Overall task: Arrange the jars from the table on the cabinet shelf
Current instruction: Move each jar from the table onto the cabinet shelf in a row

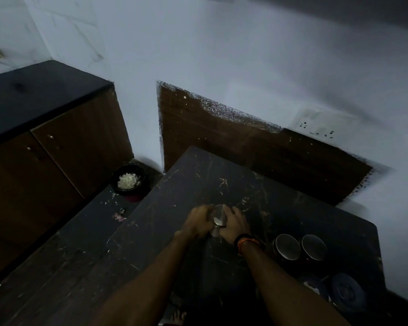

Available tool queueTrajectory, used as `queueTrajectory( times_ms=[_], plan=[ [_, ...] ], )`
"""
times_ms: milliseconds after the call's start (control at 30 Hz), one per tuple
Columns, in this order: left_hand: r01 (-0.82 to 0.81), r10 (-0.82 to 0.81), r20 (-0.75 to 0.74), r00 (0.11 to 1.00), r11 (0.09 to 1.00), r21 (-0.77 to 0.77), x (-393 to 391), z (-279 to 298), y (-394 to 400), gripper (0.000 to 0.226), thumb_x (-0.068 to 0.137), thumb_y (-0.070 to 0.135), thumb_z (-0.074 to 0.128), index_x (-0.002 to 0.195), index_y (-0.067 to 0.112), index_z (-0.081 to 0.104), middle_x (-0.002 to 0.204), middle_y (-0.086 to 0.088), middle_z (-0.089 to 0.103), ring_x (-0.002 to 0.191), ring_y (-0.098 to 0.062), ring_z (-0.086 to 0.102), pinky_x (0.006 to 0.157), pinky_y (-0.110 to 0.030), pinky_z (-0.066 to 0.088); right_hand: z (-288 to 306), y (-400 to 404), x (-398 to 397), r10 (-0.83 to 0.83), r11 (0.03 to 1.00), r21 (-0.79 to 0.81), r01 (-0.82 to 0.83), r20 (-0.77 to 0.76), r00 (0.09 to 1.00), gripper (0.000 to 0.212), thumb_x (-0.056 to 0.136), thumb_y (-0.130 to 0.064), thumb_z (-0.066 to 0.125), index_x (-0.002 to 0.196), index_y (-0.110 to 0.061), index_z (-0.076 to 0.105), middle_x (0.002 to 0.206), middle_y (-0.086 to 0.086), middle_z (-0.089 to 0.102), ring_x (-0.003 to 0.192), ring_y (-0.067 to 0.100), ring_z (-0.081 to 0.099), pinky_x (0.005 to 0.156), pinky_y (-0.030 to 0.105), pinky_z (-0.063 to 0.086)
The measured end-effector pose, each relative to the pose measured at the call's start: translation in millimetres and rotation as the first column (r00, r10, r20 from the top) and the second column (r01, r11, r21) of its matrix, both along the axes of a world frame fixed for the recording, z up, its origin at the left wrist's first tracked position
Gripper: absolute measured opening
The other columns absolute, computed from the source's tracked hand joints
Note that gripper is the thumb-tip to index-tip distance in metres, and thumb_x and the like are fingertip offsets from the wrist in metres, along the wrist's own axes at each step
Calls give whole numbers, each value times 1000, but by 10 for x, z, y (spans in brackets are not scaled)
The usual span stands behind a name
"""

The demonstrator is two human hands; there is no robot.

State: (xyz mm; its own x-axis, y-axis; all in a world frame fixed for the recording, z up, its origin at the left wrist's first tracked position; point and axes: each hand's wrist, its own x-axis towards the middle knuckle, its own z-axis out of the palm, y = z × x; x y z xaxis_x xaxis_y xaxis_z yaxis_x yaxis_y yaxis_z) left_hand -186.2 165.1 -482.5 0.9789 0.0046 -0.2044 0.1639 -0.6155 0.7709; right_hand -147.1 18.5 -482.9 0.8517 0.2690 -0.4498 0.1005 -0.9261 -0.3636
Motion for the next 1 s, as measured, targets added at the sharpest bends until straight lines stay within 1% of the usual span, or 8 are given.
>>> queueTrajectory(
  times_ms=[200,367,567,667,733,833,933,1000],
  plan=[
    [-11,11,39,999,1000,9,1,-52,-19,19,93,20,61,111,18,65,108,3,66,98,-11,63,87,-30,53,-94,95,43,17,1000,19,-17,13,1000,101,82,-33,75,159,-30,11,166,9,4,149,36,21,116,51,33],
    [-44,44,0,999,998,-50,46,-89,0,19,92,16,61,111,20,64,101,11,60,91,-3,59,76,-18,46,-120,185,93,-11,1000,28,9,59,998,96,74,-29,82,152,-29,26,149,9,31,134,30,41,106,45,46],
    [-111,110,-20,994,983,-143,116,-59,-14,28,94,18,58,119,28,62,112,10,65,103,-8,64,87,-29,54,-11,42,165,-107,989,105,99,71,992,78,76,-42,73,145,-37,37,138,6,40,125,28,46,97,38,45],
    [-175,199,75,977,954,-244,152,-24,-91,27,98,17,55,122,24,65,116,8,69,107,-7,65,94,-35,55,159,-87,231,-136,968,220,117,69,988,75,78,-35,73,145,-34,41,141,7,43,127,27,47,99,36,43],
    [-212,274,99,957,887,-411,162,29,-174,23,101,17,51,115,21,69,108,7,72,102,-8,68,93,-38,57,331,-183,285,-100,951,297,84,39,994,83,74,-26,77,148,-32,40,145,5,43,131,25,45,105,38,43],
    [-276,332,-40,942,706,-652,169,163,-275,27,104,20,46,107,15,72,105,-6,74,104,-28,69,93,-46,56,634,-321,346,-102,891,444,95,-7,995,87,68,-23,83,145,-34,44,147,0,43,134,21,42,106,41,43],
    [-296,204,-222,954,497,-816,181,326,-308,36,102,37,47,112,13,73,111,-10,74,109,-32,68,89,-43,55,957,-428,388,-144,801,581,141,-41,989,89,57,-29,86,138,-40,50,145,-9,47,130,11,45,90,23,40],
    [-317,78,-309,948,336,-887,188,451,-369,40,98,46,50,117,20,74,119,-10,73,115,-29,68,97,-48,54,1194,-517,399,-183,701,690,183,-73,980,91,51,-27,85,134,-44,51,143,-7,49,124,7,49,84,21,41]
  ],
)
